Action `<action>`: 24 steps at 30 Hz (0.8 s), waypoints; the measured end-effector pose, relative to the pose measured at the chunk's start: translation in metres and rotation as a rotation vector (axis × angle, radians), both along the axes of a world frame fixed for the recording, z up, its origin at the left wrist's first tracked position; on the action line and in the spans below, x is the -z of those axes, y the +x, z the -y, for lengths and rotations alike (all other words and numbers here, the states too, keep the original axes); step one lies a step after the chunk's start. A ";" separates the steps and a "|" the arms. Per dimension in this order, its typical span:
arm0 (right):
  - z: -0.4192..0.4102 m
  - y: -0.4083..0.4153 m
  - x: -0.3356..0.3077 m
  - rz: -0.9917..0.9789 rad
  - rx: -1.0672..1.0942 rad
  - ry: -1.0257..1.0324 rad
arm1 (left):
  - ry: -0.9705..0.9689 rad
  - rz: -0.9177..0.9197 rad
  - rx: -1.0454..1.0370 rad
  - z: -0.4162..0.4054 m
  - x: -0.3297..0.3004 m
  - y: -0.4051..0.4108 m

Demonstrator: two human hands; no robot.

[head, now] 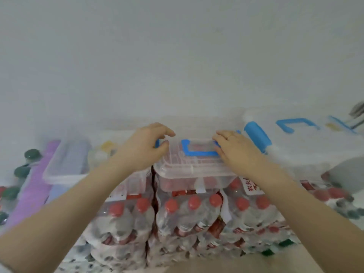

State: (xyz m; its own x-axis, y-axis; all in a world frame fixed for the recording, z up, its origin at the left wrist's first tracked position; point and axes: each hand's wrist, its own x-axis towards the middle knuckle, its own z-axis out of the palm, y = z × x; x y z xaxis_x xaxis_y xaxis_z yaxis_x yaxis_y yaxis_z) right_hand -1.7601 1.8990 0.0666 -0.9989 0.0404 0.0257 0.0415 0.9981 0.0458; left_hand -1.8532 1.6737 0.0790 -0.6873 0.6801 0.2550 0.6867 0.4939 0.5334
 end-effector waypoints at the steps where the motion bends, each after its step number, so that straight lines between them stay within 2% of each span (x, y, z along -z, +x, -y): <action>1: -0.006 0.001 -0.001 0.042 -0.023 0.058 | -0.022 -0.041 -0.039 -0.002 0.003 0.006; 5: -0.024 0.009 -0.019 0.075 -0.137 0.253 | -0.185 -0.212 -0.020 0.006 0.010 0.025; 8: -0.034 0.023 -0.026 0.100 -0.179 0.238 | -0.300 -0.345 0.030 0.018 0.015 0.032; 13: -0.051 0.041 -0.018 0.106 -0.192 0.146 | -0.355 -0.459 0.026 0.023 0.015 0.038; 18: -0.054 0.051 -0.018 0.182 -0.206 0.240 | -0.443 -0.567 -0.024 0.022 0.018 0.046; 21: -0.053 0.051 -0.012 0.156 -0.219 0.353 | -0.433 -0.614 -0.059 0.020 0.023 0.050; 24: -0.047 0.051 -0.002 0.105 -0.213 0.361 | -0.484 -0.651 -0.106 0.020 0.026 0.051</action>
State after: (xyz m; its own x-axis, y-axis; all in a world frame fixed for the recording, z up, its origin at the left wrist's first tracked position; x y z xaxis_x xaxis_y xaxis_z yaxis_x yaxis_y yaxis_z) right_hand -1.7090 1.9460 0.0683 -0.9819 -0.1598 -0.1015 -0.1869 0.9031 0.3867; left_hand -1.8018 1.6535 0.0532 -0.5700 0.7566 0.3204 0.7218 0.6474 -0.2447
